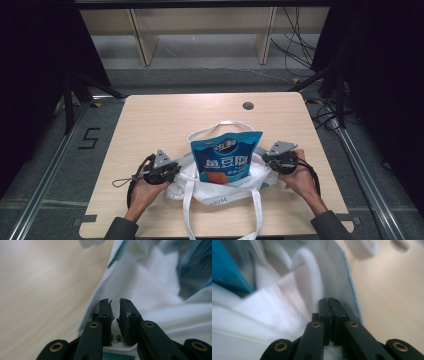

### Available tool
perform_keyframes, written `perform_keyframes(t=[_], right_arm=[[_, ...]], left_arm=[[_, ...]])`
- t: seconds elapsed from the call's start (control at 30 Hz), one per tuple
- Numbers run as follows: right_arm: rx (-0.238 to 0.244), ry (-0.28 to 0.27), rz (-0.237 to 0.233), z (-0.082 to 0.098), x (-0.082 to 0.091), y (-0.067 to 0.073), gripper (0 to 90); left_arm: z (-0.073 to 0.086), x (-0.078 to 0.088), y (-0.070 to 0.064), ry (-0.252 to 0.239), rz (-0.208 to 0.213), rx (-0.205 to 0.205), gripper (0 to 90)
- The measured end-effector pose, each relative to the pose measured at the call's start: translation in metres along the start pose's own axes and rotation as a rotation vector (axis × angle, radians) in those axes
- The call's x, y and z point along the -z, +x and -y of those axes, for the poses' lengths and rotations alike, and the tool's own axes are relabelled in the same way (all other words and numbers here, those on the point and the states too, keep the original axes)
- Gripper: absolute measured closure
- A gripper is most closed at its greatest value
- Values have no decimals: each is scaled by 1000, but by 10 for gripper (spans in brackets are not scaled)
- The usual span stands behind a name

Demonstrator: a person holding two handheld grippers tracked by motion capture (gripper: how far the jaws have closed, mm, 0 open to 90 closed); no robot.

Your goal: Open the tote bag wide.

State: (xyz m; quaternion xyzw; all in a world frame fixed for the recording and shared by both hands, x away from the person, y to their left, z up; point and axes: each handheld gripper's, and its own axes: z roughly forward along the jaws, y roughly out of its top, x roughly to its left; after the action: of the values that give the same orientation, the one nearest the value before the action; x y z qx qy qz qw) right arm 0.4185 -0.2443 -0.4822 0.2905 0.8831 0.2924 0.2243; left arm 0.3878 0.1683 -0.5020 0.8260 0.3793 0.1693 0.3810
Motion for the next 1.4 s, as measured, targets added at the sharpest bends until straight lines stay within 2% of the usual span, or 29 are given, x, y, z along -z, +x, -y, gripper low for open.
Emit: perform_keyframes(t=[0.03,0.1,0.17,0.23,0.27,0.33,0.37,0.43,0.47,0.5,0.53,0.57,0.6,0.7,0.73,0.77,0.8,0.83,0.9,0.97,1.1,1.17,1.2,1.23,1.27,1.3,1.33,1.37,1.4], right_arm=[[-15,9,1,5,-13,1,900],[-15,19,7,3,-14,2,900],[-19,23,25,2,-20,4,900],[-22,24,29,2,-20,4,900],[-20,29,24,1,-19,4,900],[-30,21,21,1,-16,3,886],[-39,11,17,-1,-11,2,862],[-49,-40,3,-6,0,3,825],[-40,-93,-16,-10,10,5,825],[-40,-118,-32,-11,17,7,826],[-30,-161,-85,-13,31,16,832],[-31,-166,-125,-13,38,23,836],[-31,-166,-125,-13,38,23,836],[0,-104,-199,-6,45,47,853],[32,-66,-203,1,41,58,865],[37,-32,-202,4,37,61,866],[37,-32,-202,4,37,61,866],[45,21,-201,9,26,61,874],[35,52,-200,9,19,62,880],[52,55,-173,9,15,65,884],[40,57,-160,9,16,65,883],[55,46,-162,9,17,65,870],[60,36,-160,8,19,65,856],[57,6,-155,6,26,62,846],[57,6,-155,6,26,62,846],[65,-15,-147,5,29,60,848],[57,-28,-145,3,34,59,853],[59,-29,-144,2,35,58,856],[60,-6,-139,4,31,58,859]], left_arm=[[5,-8,5,-6,38,58,799],[6,-10,5,5,36,47,813],[3,-11,-3,18,-11,5,815],[-1,-9,-5,26,-34,-8,809],[-3,-7,-6,20,-47,-2,795],[-11,9,-11,-24,-69,-27,743],[-15,20,-13,-21,-60,-54,719],[-19,34,-26,-112,-13,-12,707],[-20,38,-32,-135,14,1,707],[-20,42,-39,-141,47,-10,710],[-16,45,-52,-113,106,-44,715],[-11,43,-60,-89,110,-74,722],[-11,43,-60,-89,110,-74,731],[4,36,-68,-31,100,-106,737],[11,27,-67,-22,90,-89,744],[12,22,-66,-17,76,-113,760],[12,22,-66,-17,76,-113,763],[12,14,-69,1,52,-121,764],[11,13,-72,6,27,-148,765],[11,15,-71,4,26,-152,758],[7,27,-67,-18,23,-122,728],[6,35,-62,-99,72,8,710],[4,39,-60,-137,66,41,710],[1,44,-52,-116,-51,-68,708],[1,44,-52,-116,-51,-68,706],[-1,42,-46,-137,-118,-128,706],[-1,40,-42,-129,-138,-122,709],[-1,37,-34,-100,-138,-157,711],[2,27,-25,-59,-154,-155,718]])
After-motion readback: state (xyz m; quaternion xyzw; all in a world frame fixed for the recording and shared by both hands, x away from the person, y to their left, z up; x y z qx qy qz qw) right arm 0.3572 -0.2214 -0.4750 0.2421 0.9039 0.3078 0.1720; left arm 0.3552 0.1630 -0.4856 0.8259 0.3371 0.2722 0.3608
